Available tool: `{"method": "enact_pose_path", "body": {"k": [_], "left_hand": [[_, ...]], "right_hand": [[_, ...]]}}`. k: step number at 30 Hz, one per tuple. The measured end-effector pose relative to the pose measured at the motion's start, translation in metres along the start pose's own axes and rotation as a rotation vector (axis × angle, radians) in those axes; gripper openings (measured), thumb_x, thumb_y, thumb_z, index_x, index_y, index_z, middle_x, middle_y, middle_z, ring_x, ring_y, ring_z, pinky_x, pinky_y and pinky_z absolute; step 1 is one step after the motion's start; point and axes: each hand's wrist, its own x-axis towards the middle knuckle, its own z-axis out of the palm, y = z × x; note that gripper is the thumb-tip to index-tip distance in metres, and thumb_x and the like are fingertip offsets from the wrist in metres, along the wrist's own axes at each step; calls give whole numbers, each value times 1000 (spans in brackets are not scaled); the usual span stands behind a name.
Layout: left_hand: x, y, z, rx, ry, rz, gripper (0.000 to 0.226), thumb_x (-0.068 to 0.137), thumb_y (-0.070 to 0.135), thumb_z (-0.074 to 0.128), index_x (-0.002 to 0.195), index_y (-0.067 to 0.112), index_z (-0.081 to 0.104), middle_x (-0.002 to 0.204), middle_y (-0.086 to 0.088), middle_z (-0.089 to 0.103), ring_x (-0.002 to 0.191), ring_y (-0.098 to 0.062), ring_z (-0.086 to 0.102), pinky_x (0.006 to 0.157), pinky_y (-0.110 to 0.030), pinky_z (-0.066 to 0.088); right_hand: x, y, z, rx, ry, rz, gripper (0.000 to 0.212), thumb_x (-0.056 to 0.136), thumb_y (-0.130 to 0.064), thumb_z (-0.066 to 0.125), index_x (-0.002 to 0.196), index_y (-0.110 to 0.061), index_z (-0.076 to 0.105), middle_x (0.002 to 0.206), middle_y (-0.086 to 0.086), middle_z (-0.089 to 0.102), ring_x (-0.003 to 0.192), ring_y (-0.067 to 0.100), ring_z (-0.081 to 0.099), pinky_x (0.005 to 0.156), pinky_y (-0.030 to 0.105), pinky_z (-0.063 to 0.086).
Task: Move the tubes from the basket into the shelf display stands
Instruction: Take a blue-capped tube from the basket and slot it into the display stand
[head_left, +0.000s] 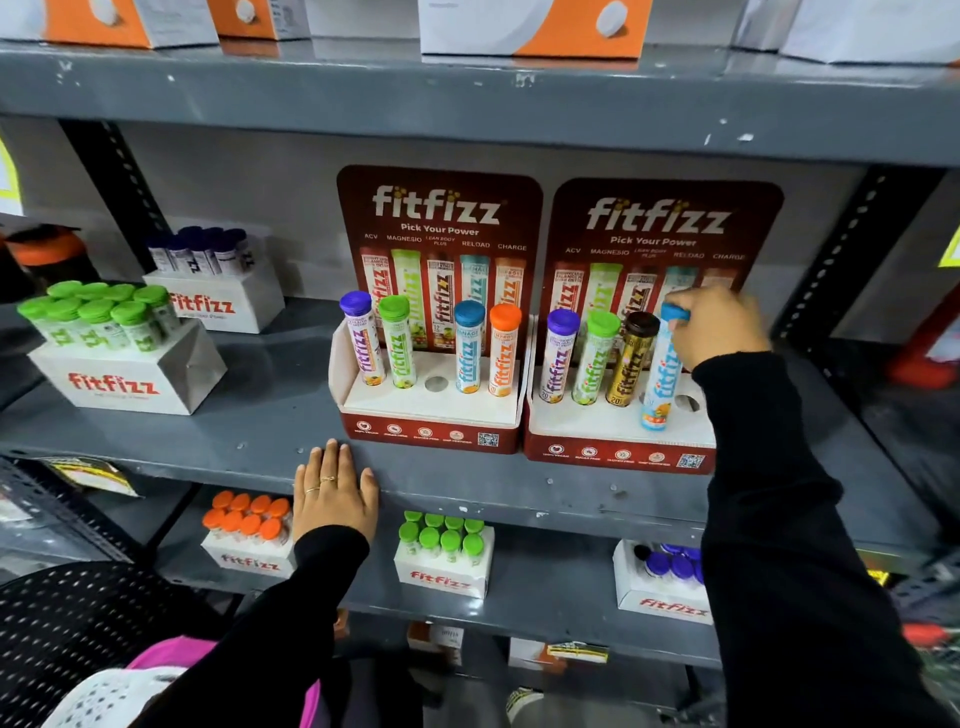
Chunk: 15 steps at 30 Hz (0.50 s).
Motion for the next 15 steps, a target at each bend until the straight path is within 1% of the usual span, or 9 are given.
{"method": "enact_pose_path", "body": {"k": [2,5,9,13,15], "left_hand": [[0,1,-1,-1,5,-1,70,83,42,12,139,4,29,150,-14,27,140,-28,17,116,-40,7],[-1,0,-1,4,10,1,70,83,42,12,139,4,29,150,-14,28,140,-28,17,116,-40,6],[0,0,-1,-2,13,-1,67,85,41,15,138,3,31,149,-15,30,139,-29,19,116,-41,8],[-1,1,0,2,3,-4,56,94,37,22,139,4,28,150,-13,26,140,-27,16,117,-40,6],[-1,1,-1,2,11,-6,59,92,38,19,139,4,29,150,-13,27,140,-28,17,117,-40,6]], "right_hand": [[-3,-2,1,-19,38,7,41,90,8,43,125,-6,59,127,26,57,118,44,46,102,44,41],[-6,-2,2,-20,97,-7,40,90,11,42,124,-2,59,121,30,60,115,45,49,99,45,44],[-4,4,6,-19,164,-47,41,85,14,45,121,0,60,125,23,61,110,43,56,99,44,47],[-3,7,5,7,174,-47,42,86,14,45,122,-1,60,129,22,60,113,44,55,102,45,45],[-3,9,4,1,179,-50,41,87,13,46,122,-2,61,129,22,60,113,43,55,102,45,45]]}}
